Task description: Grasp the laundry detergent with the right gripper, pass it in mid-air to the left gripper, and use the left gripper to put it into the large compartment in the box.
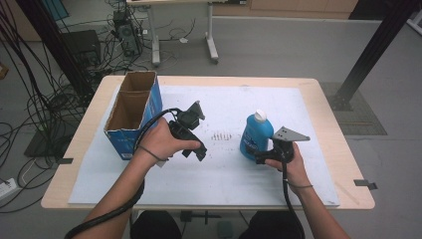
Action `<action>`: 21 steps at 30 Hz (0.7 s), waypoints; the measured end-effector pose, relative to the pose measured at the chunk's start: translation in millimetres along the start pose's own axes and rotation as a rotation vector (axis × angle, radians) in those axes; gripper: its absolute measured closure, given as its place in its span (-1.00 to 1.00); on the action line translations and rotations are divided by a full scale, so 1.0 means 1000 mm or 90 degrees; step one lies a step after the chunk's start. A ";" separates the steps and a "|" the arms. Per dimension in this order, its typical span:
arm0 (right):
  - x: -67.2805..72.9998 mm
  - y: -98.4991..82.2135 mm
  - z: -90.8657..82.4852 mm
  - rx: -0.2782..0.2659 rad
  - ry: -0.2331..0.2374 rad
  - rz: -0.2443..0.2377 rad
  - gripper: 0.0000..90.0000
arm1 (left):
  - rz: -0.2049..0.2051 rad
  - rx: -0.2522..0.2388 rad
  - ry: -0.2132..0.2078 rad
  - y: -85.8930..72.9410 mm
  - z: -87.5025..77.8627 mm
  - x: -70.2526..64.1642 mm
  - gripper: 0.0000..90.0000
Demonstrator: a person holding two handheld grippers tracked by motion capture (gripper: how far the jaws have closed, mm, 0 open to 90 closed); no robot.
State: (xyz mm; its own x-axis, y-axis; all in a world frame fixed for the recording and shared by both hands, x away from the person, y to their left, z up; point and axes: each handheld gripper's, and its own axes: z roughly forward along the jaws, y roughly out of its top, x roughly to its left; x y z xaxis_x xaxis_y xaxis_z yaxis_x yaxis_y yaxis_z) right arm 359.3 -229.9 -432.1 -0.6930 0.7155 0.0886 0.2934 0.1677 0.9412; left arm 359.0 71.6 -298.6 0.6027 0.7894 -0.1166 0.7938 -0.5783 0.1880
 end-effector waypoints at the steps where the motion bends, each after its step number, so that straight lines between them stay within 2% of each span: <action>1: 0.000 0.000 0.000 0.001 0.000 0.000 -0.87 | 0.000 0.000 -0.001 0.000 0.000 0.000 -0.73; 15: 0.000 0.001 -0.001 -0.006 0.009 0.001 -0.90 | 0.001 -0.002 0.000 0.000 -0.001 -0.002 -0.73; 21: 0.001 0.001 0.000 -0.003 0.003 0.000 -0.89 | 0.000 -0.001 0.001 -0.002 -0.002 -0.001 -0.73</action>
State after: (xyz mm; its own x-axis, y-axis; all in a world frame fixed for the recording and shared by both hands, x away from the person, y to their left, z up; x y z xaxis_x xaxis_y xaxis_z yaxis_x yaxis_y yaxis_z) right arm 359.0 -229.6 -431.4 -0.6966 0.7118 0.0899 0.2899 0.1646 0.9428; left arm 356.8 71.7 -297.0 0.6022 0.7900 -0.1151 0.7940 -0.5775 0.1899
